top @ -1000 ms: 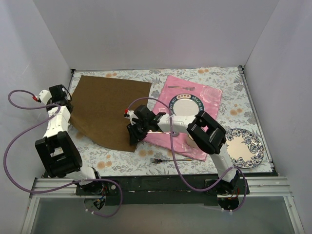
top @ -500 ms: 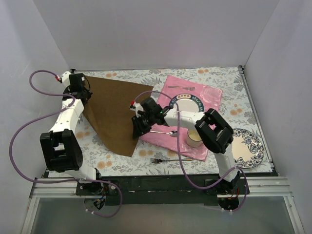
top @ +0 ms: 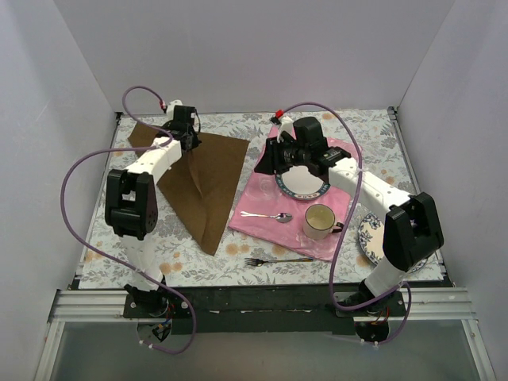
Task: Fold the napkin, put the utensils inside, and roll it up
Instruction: Fold the napkin
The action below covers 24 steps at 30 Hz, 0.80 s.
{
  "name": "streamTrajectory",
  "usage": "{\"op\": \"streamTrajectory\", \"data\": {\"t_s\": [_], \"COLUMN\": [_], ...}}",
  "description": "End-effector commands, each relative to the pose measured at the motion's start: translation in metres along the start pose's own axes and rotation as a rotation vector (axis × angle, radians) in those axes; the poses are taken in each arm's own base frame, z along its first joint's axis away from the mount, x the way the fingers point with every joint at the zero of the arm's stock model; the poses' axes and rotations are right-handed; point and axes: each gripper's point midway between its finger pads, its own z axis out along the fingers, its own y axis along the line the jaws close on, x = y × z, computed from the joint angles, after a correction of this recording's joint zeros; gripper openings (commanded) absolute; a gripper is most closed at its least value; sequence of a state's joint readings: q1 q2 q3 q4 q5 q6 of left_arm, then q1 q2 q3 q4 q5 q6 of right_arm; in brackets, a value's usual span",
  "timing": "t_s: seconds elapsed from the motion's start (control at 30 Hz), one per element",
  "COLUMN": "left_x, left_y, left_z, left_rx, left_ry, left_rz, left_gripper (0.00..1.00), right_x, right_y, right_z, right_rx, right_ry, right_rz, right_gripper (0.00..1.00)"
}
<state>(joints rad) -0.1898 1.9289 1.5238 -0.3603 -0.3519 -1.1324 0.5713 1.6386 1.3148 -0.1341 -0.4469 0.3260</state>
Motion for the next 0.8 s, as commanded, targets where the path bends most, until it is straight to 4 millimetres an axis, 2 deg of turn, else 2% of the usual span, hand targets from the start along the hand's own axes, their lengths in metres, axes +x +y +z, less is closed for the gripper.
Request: {"op": "streamTrajectory", "data": {"t_s": [0.0,0.17,0.43,0.77], "left_x": [-0.022,-0.01,-0.007,-0.001], "left_y": [-0.032,-0.049,-0.083,-0.109], "left_z": [-0.009,-0.002,-0.001,0.006], "left_rx": [0.039,0.05,0.129,0.156], "left_ry": [-0.075,-0.072,-0.086,-0.098], "left_rz": [0.054,0.138,0.208,0.282], "left_gripper": [0.1,0.1,0.11,0.11], "right_x": [0.016,0.019,0.024,0.023], "right_y": [-0.012,-0.02,-0.031,-0.039], "right_z": [0.0,0.001,0.008,0.011], "right_rx": [0.03,0.042,0.045,0.046], "right_ry": [0.038,0.044,0.057,0.057], "right_rz": [0.008,0.016,0.031,0.043], "right_gripper": [0.36,0.36,0.36,0.36]}}
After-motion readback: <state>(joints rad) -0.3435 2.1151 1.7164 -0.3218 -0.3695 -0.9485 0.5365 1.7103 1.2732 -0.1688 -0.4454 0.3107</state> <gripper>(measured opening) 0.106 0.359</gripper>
